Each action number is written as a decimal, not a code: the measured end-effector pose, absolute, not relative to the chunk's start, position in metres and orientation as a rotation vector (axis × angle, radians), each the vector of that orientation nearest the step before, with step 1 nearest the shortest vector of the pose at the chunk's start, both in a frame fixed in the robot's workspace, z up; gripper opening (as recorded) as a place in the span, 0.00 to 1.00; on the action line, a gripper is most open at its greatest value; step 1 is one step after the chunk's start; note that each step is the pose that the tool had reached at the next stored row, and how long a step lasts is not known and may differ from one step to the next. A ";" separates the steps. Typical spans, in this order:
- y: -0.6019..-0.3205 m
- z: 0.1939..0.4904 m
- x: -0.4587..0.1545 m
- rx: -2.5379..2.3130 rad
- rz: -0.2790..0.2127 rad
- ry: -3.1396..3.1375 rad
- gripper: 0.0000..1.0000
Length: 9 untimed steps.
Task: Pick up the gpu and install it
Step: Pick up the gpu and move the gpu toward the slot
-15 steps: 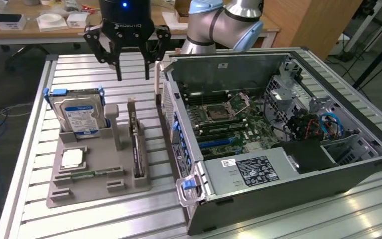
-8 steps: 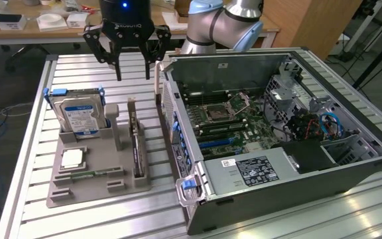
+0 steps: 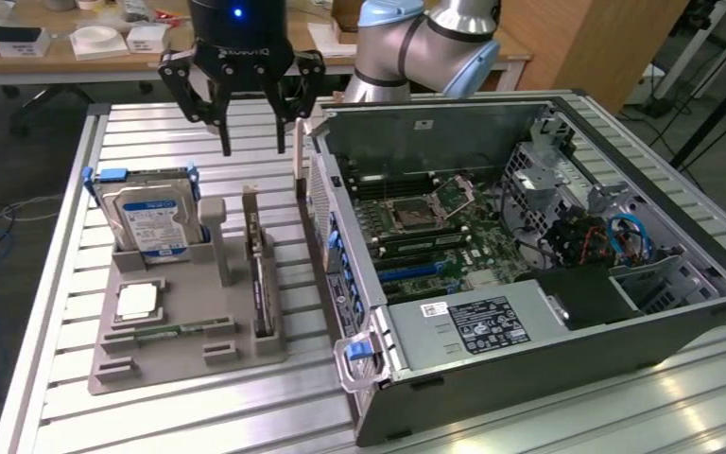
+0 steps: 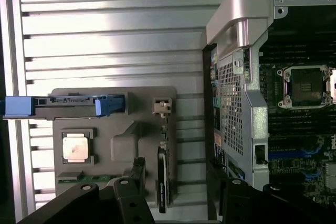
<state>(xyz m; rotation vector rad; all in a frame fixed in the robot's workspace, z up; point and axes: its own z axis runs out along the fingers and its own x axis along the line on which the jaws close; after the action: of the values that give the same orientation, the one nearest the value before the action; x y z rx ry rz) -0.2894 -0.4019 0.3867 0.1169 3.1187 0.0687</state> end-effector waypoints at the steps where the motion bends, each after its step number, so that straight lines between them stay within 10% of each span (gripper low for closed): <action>1: -0.403 0.386 -0.289 0.117 0.069 3.119 0.59; 9: -0.410 0.384 -0.288 0.117 0.069 3.119 0.59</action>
<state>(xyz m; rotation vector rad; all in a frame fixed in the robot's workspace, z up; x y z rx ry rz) -0.2884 -0.4097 0.3839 0.1169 3.1187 0.0687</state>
